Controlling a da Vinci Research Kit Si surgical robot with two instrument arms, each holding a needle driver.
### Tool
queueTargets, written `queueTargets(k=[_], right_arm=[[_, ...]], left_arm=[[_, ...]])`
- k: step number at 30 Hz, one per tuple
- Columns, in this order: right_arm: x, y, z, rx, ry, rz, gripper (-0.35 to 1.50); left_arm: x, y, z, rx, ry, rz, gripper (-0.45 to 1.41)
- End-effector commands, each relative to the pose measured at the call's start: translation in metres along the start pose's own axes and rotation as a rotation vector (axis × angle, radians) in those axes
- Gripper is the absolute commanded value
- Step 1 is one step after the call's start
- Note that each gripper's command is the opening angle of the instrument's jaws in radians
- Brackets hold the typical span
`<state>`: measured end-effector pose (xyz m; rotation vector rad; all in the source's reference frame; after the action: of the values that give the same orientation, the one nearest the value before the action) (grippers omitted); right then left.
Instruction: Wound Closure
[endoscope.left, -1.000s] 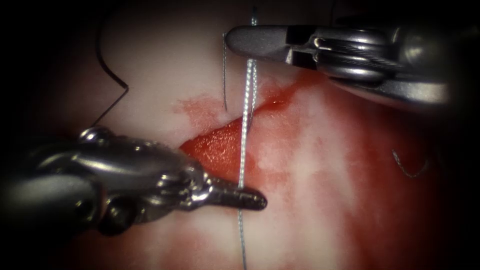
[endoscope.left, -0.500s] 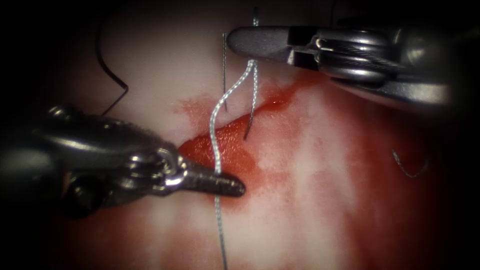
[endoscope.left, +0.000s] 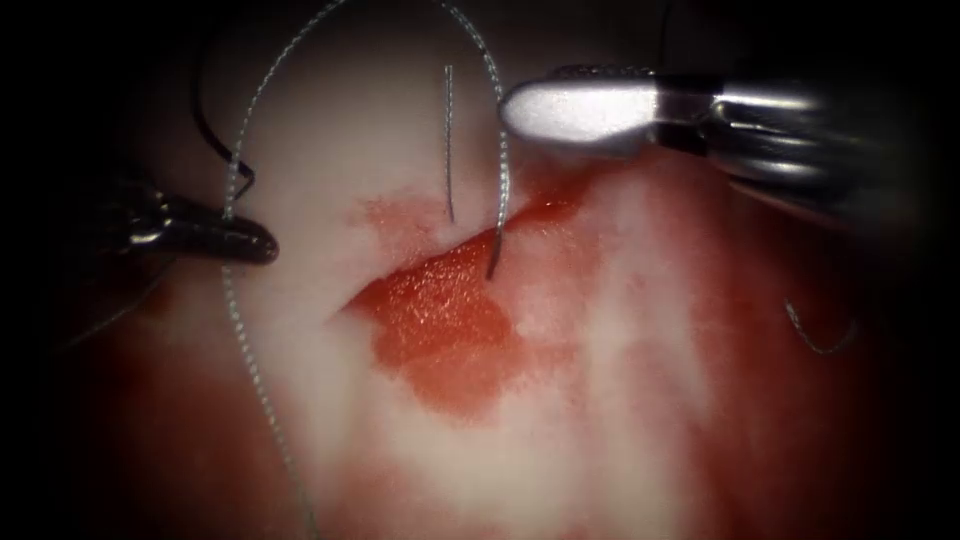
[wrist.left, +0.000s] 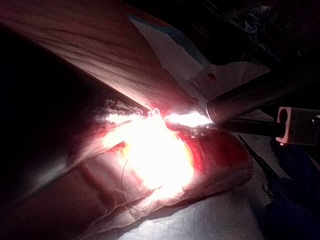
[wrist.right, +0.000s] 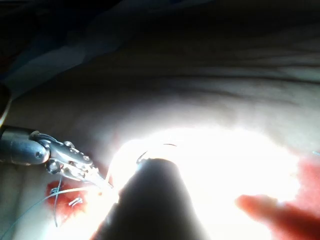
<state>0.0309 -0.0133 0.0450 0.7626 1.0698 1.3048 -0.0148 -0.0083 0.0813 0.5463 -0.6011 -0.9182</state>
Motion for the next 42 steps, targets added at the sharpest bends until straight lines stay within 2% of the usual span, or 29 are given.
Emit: queueTargets(k=[1,4,5,6,7,8,12,18,20,21,22,25,32,37,42], right_arm=[[0.0015,-0.0003,0.0001,-0.024,0.034,0.000,0.42],[0.0019,0.0005,-0.0007,-0.059,0.067,0.005,0.42],[0.0020,0.0008,-0.0008,-0.070,0.077,0.000,0.37],[0.0021,0.0012,-0.0009,-0.083,0.089,0.002,0.12],[0.0023,0.0015,-0.0009,-0.096,0.103,0.003,-0.21],[0.0024,0.0018,-0.0008,-0.097,0.104,0.005,-0.35],[0.0026,0.0030,0.0006,-0.030,0.046,0.003,-0.35],[0.0004,0.0041,0.0040,0.038,-0.114,-0.061,-0.35],[-0.0008,0.0042,0.0054,0.074,-0.174,-0.100,-0.35],[-0.0018,0.0042,0.0065,0.144,-0.248,-0.129,-0.35],[-0.0018,0.0042,0.0065,0.144,-0.248,-0.129,-0.35],[-0.0030,0.0039,0.0074,0.222,-0.335,-0.167,-0.35],[-0.0044,0.0028,0.0075,0.315,-0.410,-0.228,-0.35],[-0.0042,0.0024,0.0071,0.393,-0.368,-0.223,-0.35],[-0.0036,0.0023,0.0067,0.463,-0.311,-0.200,-0.35]], left_arm=[[-0.0009,0.0005,-0.0006,-0.023,0.029,0.048,-0.45],[-0.0003,0.0017,-0.0024,-0.086,0.146,0.285,-0.45],[-0.0003,0.0021,-0.0029,-0.121,0.178,0.376,-0.45],[-0.0004,0.0023,-0.0032,-0.157,0.198,0.411,-0.45],[-0.0005,0.0025,-0.0034,-0.186,0.209,0.426,-0.45],[-0.0008,0.0027,-0.0036,-0.210,0.216,0.464,-0.45],[-0.0016,0.0026,-0.0038,-0.223,0.225,0.561,-0.45],[-0.0046,0.0013,-0.0035,-0.239,0.066,0.486,-0.45],[-0.0052,0.0008,-0.0029,-0.291,0.009,0.406,-0.45],[-0.0056,0.0000,-0.0020,-0.360,-0.039,0.304,-0.45],[-0.0056,0.0000,-0.0020,-0.360,-0.039,0.304,-0.45],[-0.0061,-0.0009,-0.0002,-0.311,-0.032,0.248,-0.45],[-0.0056,-0.0014,0.0041,-0.201,-0.018,0.245,-0.45],[-0.0056,-0.0010,0.0063,-0.152,-0.018,0.214,-0.45],[-0.0053,-0.0011,0.0069,-0.098,0.015,0.209,-0.45]])
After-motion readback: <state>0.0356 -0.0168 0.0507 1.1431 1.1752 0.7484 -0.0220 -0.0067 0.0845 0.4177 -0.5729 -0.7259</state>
